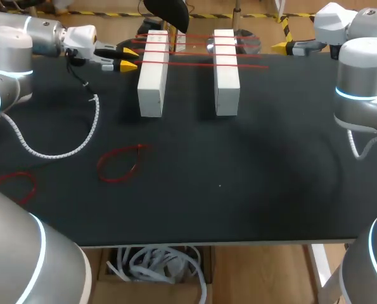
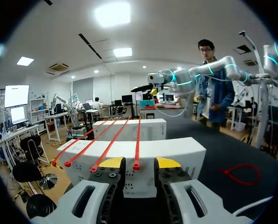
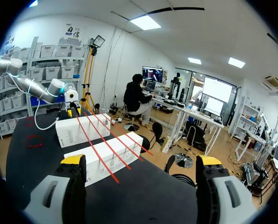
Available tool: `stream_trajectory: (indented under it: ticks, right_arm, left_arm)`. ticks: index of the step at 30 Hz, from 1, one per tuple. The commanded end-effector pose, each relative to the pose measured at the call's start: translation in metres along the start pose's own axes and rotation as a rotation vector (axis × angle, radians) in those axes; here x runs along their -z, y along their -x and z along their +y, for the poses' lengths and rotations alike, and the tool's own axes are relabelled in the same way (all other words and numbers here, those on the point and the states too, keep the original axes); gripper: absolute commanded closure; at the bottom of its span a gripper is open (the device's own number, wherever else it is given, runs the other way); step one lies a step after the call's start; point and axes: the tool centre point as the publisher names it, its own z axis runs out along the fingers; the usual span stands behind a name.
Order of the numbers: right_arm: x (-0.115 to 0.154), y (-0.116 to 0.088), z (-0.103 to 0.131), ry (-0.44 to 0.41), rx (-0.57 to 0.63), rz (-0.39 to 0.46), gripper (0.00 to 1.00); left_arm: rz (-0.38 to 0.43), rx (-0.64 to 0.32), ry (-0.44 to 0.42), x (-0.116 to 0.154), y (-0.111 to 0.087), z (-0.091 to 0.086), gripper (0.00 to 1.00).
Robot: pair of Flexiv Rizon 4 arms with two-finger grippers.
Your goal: Grab the tape and strap the tape.
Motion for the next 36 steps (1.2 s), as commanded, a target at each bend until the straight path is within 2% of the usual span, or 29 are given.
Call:
stream_trajectory:
  ticks: [1, 6, 21, 24, 25, 26, 36]
  right_arm:
    - [0.0000, 0.0002, -0.0001, 0.000, 0.000, 0.000, 0.00]
    - [0.0000, 0.0002, -0.0001, 0.000, 0.000, 0.000, 0.00]
    - [0.0000, 0.0002, -0.0001, 0.000, 0.000, 0.000, 0.00]
    - [0.0000, 0.0002, -0.0001, 0.000, 0.000, 0.000, 0.00]
    - [0.0000, 0.0002, -0.0001, 0.000, 0.000, 0.000, 0.00]
    - [0.0000, 0.0002, -0.0001, 0.000, 0.000, 0.000, 0.00]
    - [0.0000, 0.0002, -0.0001, 0.000, 0.000, 0.000, 0.00]
  left_arm:
    - [0.064, 0.003, -0.014, -0.0004, 0.0067, 0.0064, 0.76]
    - [0.063, 0.006, -0.018, -0.0022, 0.0061, 0.0084, 0.82]
    - [0.058, 0.009, -0.014, -0.0014, 0.0046, 0.0065, 0.79]
    - [0.059, 0.007, -0.014, -0.0013, 0.0046, 0.0052, 0.84]
    - [0.060, 0.007, -0.013, -0.0013, 0.0046, 0.0051, 0.95]
    - [0.061, 0.008, -0.014, -0.0013, 0.0046, 0.0051, 1.00]
    - [0.070, 0.005, -0.028, -0.0010, 0.0036, 0.0032, 1.00]
